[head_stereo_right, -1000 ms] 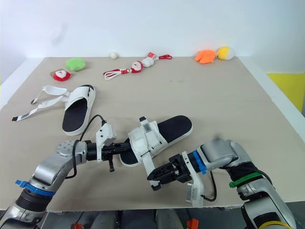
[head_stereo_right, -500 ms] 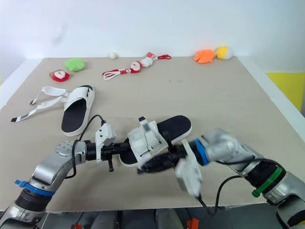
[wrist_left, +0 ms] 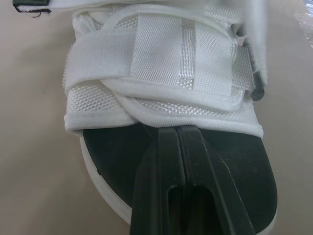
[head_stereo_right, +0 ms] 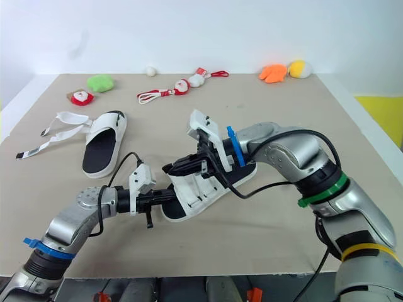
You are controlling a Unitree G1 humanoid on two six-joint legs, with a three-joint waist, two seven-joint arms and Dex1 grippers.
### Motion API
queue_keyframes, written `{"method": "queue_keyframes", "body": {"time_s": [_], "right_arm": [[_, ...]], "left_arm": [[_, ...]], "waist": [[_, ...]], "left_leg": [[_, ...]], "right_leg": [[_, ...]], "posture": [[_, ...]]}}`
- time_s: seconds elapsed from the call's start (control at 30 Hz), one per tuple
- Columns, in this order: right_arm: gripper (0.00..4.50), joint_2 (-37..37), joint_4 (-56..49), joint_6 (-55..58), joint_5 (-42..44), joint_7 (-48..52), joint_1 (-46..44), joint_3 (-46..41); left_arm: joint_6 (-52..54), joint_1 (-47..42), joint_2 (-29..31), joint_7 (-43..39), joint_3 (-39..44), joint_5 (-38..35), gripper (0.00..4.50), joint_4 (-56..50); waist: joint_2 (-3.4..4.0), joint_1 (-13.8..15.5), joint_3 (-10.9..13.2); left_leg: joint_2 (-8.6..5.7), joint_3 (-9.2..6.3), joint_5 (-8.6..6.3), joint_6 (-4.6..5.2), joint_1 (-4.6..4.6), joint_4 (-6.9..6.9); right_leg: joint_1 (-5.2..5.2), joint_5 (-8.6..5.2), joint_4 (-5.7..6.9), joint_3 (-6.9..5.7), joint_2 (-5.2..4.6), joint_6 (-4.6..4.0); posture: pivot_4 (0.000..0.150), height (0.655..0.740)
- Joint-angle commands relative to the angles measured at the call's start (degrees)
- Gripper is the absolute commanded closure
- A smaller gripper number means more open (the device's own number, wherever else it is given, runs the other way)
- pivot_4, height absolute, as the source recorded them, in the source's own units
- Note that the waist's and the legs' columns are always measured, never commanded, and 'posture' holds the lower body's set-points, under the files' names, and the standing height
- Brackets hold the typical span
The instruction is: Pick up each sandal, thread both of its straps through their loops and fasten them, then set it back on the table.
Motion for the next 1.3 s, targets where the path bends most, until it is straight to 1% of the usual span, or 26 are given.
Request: {"method": "queue_keyframes", "body": {"time_s": [0.03,0.23,0.47,0.6,0.7,0.87,0.93,0.97,1.0,1.07,1.1,1.13,1.17,1.2,1.23,1.3], "right_arm": [[4.45,2.4,2.7,2.5,-4.7,-0.4,-2.0,-3.3],[4.45,6.3,6.6,3.5,-11.8,0.8,-2.2,-4.3],[4.45,9.2,8.2,2.8,-17.3,2.7,-1.7,-5.5],[4.45,10.7,10.0,3.5,-21.2,1.8,-1.9,-4.7],[4.45,11.5,12.0,1.4,-25.8,0.2,-2.0,-3.7],[4.45,11.5,11.4,-5.0,-31.9,0.3,-0.9,-2.5],[3.72,11.4,10.7,-9.1,-34.6,0.0,-0.1,-2.0],[3.48,11.2,10.3,-11.9,-36.2,0.0,0.4,-1.7],[3.06,11.3,9.9,-13.8,-37.2,0.2,0.8,-1.8],[2.06,12.0,10.0,-16.0,-38.5,0.2,1.4,-2.8],[1.63,12.6,10.2,-16.7,-38.4,0.1,1.4,-3.9],[1.13,13.3,10.7,-16.5,-37.9,-0.2,1.1,-5.2],[0.73,13.9,12.1,-15.2,-37.2,-0.4,0.1,-6.8],[0.16,14.3,13.2,-14.2,-36.9,-0.5,-0.7,-8.0],[0.07,14.8,15.2,-9.9,-35.0,0.3,-2.2,-10.0],[0.07,15.2,18.3,-3.3,-32.1,2.1,-4.7,-13.0]], "left_arm": [[0.9,1.0,0.6,0.4,-0.7,1.1,4.5,0.9],[0.9,0.5,0.4,0.3,-0.8,1.1,4.5,1.3],[0.9,0.4,0.3,0.3,-0.9,1.1,4.5,1.3],[0.9,0.5,0.3,0.4,-0.8,1.1,4.5,1.2],[1.1,0.5,0.4,0.5,-0.8,1.0,4.5,1.0],[1.1,0.5,0.5,0.6,-0.9,0.9,4.5,1.0],[1.2,0.3,0.5,0.6,-0.9,0.8,4.5,1.1],[1.2,0.2,0.5,0.6,-0.9,0.8,4.5,1.1],[1.2,0.1,0.6,0.5,-0.9,0.8,4.5,1.1],[1.2,-0.1,0.6,0.4,-0.9,0.8,4.5,1.3],[1.2,-0.2,0.6,0.3,-0.9,0.8,4.5,1.4],[1.2,-0.3,0.6,0.2,-0.9,0.8,4.5,1.4],[1.2,-0.3,0.6,0.1,-0.9,0.9,4.5,1.4],[1.2,-0.3,0.6,0.0,-0.9,0.9,4.5,1.4],[1.2,-0.4,0.6,0.0,-0.9,0.9,4.5,1.5],[1.1,-0.4,0.6,-0.1,-0.9,1.0,4.5,1.5]], "waist": [[0.0,-0.1,0.0],[0.0,-0.1,0.0],[0.0,-0.2,0.0],[0.01,-0.2,0.0],[0.01,-0.3,0.0],[0.01,-0.4,0.0],[0.01,-0.4,0.0],[0.01,-0.5,0.0],[0.01,-0.5,0.0],[0.01,-0.4,0.0],[0.01,-0.4,0.0],[0.01,-0.4,0.0],[0.01,-0.4,0.0],[0.01,-0.4,0.0],[0.01,-0.4,0.0],[0.02,-0.4,0.0]], "left_leg": [[0.0,0.0,0.0,0.0,0.01,0.01],[0.0,0.0,0.0,0.0,0.0,0.0],[0.0,0.0,0.0,0.0,0.0,0.02],[0.0,-0.01,0.0,0.0,0.0,0.02],[0.0,0.0,0.0,0.0,0.01,0.03],[0.04,0.0,0.01,0.01,0.04,0.04],[0.06,0.0,0.01,0.01,0.06,0.04],[0.06,0.0,0.01,0.01,0.06,0.04],[0.06,0.01,0.01,0.0,0.05,0.03],[0.06,0.01,0.01,0.0,0.04,0.01],[0.06,0.01,0.01,0.0,0.02,-0.02],[0.05,0.01,0.01,0.0,0.02,-0.04],[0.05,0.01,0.01,-0.01,0.0,-0.06],[0.05,0.01,0.0,-0.01,-0.01,-0.08],[0.05,0.0,0.0,-0.01,-0.02,-0.09],[0.05,-0.02,0.0,-0.01,-0.05,-0.09]], "right_leg": [[0.0,0.0,0.0,0.0,0.01,0.0],[0.0,0.0,0.0,0.0,0.01,0.02],[0.0,0.04,0.0,0.0,0.02,0.08],[0.0,0.04,0.0,0.0,0.03,0.09],[0.0,0.06,0.0,0.0,0.03,0.11],[0.0,0.11,0.0,0.0,0.06,0.18],[-0.01,0.11,0.0,0.0,0.09,0.18],[0.0,0.11,0.0,0.0,0.09,0.18],[-0.02,0.11,0.0,0.01,0.09,0.18],[-0.04,0.09,0.0,0.01,0.09,0.15],[-0.04,0.07,0.0,0.01,0.09,0.14],[-0.04,0.08,0.0,0.01,0.09,0.16],[-0.05,0.08,0.0,0.01,0.08,0.18],[-0.06,0.1,0.0,0.02,0.08,0.22],[-0.07,0.13,0.0,0.01,0.08,0.29],[-0.08,0.15,0.0,0.0,0.08,0.31]], "posture": [[0.15,0.74],[0.15,0.74],[0.15,0.74],[0.15,0.74],[0.15,0.74],[0.15,0.74],[0.15,0.74],[0.15,0.74],[0.15,0.74],[0.15,0.74],[0.15,0.74],[0.15,0.74],[0.15,0.74],[0.15,0.74],[0.15,0.74],[0.15,0.74]]}}
